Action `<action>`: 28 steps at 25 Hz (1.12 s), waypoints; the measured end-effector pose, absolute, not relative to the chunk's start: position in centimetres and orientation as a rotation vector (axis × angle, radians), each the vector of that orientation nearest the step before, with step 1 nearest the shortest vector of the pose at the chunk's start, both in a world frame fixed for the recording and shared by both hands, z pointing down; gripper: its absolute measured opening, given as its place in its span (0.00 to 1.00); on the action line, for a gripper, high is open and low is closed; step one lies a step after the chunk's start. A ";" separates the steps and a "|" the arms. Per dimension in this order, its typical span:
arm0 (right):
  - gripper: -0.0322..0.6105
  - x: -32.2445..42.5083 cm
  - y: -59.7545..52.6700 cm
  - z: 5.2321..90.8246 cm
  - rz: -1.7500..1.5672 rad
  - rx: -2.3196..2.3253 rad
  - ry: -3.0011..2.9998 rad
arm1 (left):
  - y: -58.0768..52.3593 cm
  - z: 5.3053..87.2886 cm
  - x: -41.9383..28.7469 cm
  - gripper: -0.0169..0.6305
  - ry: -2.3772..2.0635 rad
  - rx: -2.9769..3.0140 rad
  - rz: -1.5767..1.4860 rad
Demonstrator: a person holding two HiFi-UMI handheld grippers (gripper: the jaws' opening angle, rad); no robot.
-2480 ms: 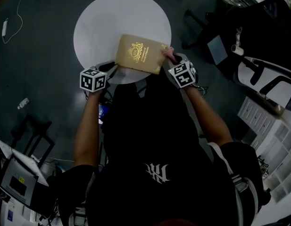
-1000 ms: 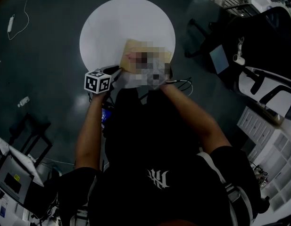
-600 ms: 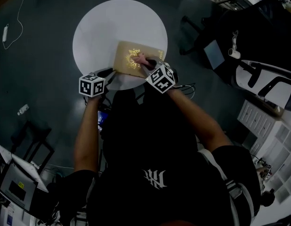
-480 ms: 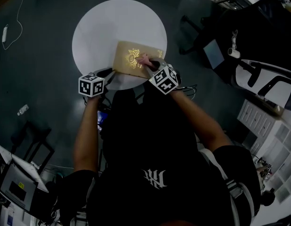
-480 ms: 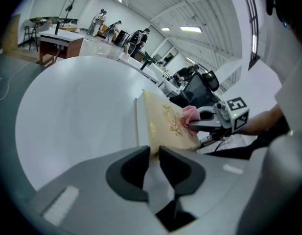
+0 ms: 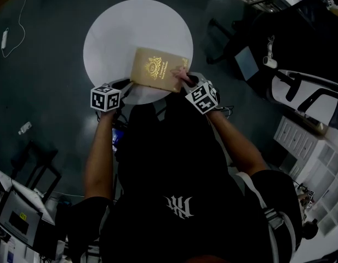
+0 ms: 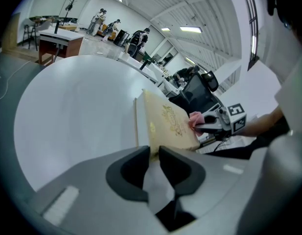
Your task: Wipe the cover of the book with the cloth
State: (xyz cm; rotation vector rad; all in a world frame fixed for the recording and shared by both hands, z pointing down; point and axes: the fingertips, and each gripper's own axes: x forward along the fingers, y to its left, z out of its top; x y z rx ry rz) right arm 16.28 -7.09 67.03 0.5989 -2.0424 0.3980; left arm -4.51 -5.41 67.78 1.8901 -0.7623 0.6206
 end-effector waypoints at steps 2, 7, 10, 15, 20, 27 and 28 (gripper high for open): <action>0.11 17.6 -6.8 67.6 0.412 0.614 -1.990 | -5.4 67.7 -4.5 0.14 -0.761 1.893 0.620; 0.11 20.2 -6.7 66.4 0.470 0.703 -1.964 | -5.2 67.8 -4.4 0.14 -0.762 1.893 0.617; 0.11 15.2 -8.5 61.4 0.439 0.721 -2.151 | -5.4 67.9 -4.5 0.14 -0.760 1.897 0.618; 0.11 3.2 -9.4 58.9 0.466 0.551 -2.356 | -5.2 67.8 -4.8 0.14 -0.766 1.893 0.610; 0.11 -3.4 -8.9 62.6 0.437 0.391 -2.334 | -5.1 68.0 -4.6 0.14 -0.773 1.889 0.606; 0.11 -4.9 -8.3 66.4 0.261 0.300 -2.224 | -5.1 68.1 -4.7 0.14 -0.794 1.882 0.589; 0.11 -4.8 -8.2 66.6 0.252 0.295 -2.216 | -5.1 68.1 -4.8 0.14 -0.796 1.882 0.588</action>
